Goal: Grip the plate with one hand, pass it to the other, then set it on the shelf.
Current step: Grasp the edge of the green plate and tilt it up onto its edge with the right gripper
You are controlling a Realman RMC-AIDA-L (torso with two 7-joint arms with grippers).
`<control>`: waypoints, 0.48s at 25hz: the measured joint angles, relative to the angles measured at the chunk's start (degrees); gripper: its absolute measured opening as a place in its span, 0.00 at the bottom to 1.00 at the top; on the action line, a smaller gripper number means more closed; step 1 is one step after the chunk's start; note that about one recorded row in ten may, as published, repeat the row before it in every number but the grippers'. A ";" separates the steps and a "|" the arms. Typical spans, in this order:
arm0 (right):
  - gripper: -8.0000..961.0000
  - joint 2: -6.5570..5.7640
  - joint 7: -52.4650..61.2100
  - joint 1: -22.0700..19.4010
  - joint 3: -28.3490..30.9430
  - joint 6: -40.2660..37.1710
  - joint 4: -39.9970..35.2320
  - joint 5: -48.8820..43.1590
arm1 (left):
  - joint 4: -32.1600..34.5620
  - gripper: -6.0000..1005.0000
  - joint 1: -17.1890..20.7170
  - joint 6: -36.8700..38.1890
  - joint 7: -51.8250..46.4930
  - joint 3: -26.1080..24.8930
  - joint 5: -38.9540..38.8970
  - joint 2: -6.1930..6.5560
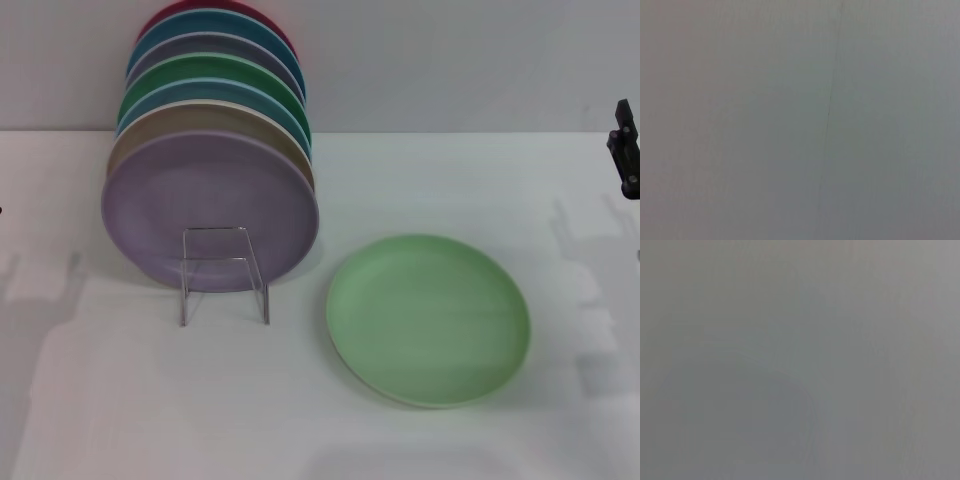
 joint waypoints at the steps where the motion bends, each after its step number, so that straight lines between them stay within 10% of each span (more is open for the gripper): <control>1: 0.70 0.04 -0.81 0.00 0.23 0.15 0.43 0.00 | 0.05 0.75 -0.04 -0.05 -0.08 0.00 0.00 0.00; 12: 0.70 0.13 -1.91 0.10 4.12 2.31 3.23 0.52 | -0.69 0.75 0.46 0.20 -0.80 0.27 0.07 -0.04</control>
